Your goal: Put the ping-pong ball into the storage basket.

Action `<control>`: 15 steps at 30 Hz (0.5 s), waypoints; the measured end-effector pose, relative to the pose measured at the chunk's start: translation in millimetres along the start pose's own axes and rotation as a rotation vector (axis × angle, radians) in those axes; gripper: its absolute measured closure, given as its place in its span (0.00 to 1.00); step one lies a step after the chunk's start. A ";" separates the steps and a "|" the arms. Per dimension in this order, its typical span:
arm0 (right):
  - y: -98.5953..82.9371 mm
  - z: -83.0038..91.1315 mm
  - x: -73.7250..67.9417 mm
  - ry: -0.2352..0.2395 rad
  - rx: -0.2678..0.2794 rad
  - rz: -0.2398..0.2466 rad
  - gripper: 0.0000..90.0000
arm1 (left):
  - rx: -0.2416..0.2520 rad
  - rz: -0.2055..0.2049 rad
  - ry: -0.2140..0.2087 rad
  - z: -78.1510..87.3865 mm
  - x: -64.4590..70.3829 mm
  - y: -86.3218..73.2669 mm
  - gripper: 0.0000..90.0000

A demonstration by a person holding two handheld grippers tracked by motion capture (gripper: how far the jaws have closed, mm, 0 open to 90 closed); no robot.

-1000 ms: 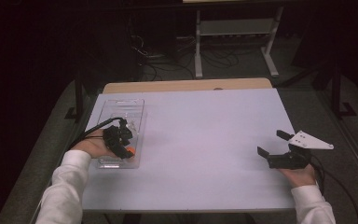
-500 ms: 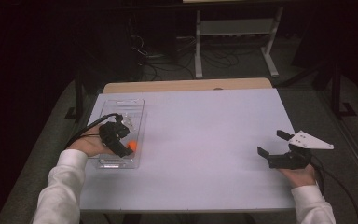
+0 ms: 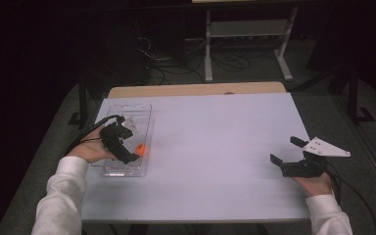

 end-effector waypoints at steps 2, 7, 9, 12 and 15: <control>0.2 0.0 -0.4 0.002 0.000 0.000 0.00 | 0.008 0.004 0.006 1.9 -0.7 -0.3 0.07; 0.4 0.2 -0.2 0.001 0.003 -0.002 0.00 | 0.040 0.010 0.028 6.2 -1.8 1.1 0.00; 0.0 0.2 -0.4 0.002 0.000 -0.001 0.00 | 0.056 0.010 0.030 8.0 -2.1 1.6 0.00; -0.1 0.1 -0.8 0.003 -0.001 0.000 0.00 | 0.073 0.015 0.030 8.8 -1.2 2.0 0.00; 0.1 0.2 -0.7 0.003 0.001 0.000 0.00 | 0.096 0.016 0.033 9.6 0.2 2.6 0.00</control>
Point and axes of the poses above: each handheld gripper's, and its own axes: z roughly backward along the jaws, y roughly out of its top, x roughly to its right, the point moved 7 cm from there along -z, roughly forward along the jaws, and after that the axes turned 6 degrees about -y, right-handed, at the moved point
